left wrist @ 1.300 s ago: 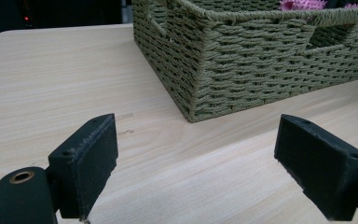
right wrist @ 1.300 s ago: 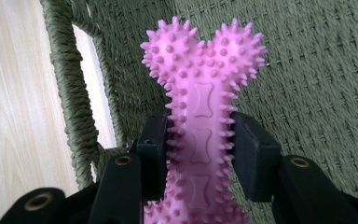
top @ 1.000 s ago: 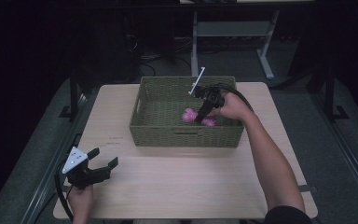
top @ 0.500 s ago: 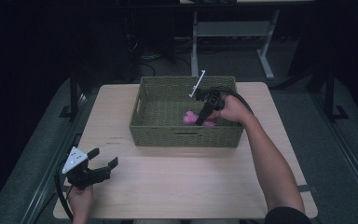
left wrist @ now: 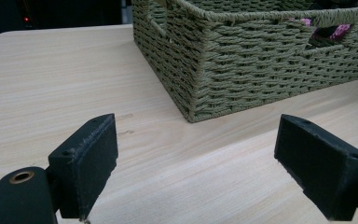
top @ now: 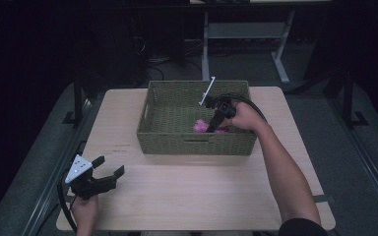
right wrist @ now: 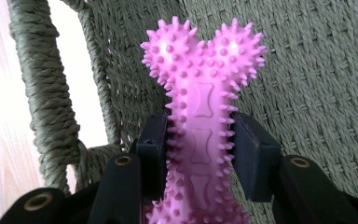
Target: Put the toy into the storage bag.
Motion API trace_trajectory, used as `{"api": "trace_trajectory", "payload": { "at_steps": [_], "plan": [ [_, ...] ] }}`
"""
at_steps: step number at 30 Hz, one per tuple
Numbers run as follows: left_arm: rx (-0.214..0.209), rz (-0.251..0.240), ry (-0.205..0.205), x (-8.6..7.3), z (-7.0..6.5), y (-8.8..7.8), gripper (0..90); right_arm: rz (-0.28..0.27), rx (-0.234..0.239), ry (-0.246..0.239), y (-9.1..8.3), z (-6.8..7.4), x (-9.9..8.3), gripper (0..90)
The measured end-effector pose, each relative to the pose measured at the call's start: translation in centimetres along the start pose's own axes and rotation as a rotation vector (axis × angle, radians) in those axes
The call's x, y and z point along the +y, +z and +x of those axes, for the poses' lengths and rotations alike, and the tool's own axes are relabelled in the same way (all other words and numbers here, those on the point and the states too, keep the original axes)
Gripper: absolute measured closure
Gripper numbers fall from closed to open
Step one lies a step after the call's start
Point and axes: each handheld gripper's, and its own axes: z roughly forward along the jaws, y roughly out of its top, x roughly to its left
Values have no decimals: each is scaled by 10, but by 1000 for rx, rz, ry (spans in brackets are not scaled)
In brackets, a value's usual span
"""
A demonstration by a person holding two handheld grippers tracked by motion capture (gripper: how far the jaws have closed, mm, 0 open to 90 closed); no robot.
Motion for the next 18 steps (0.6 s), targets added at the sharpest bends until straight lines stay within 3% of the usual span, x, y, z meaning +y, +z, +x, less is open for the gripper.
{"api": "trace_trajectory", "payload": {
  "at_steps": [14, 18],
  "plan": [
    [-1, 0, 2, 0, 0, 0, 128, -3, 6, 13, 2, -1, -3, 557],
    [-1, 2, 6, 0, -1, 1, 128, -57, 7, 31, -6, -1, -5, 513]
  ]
}}
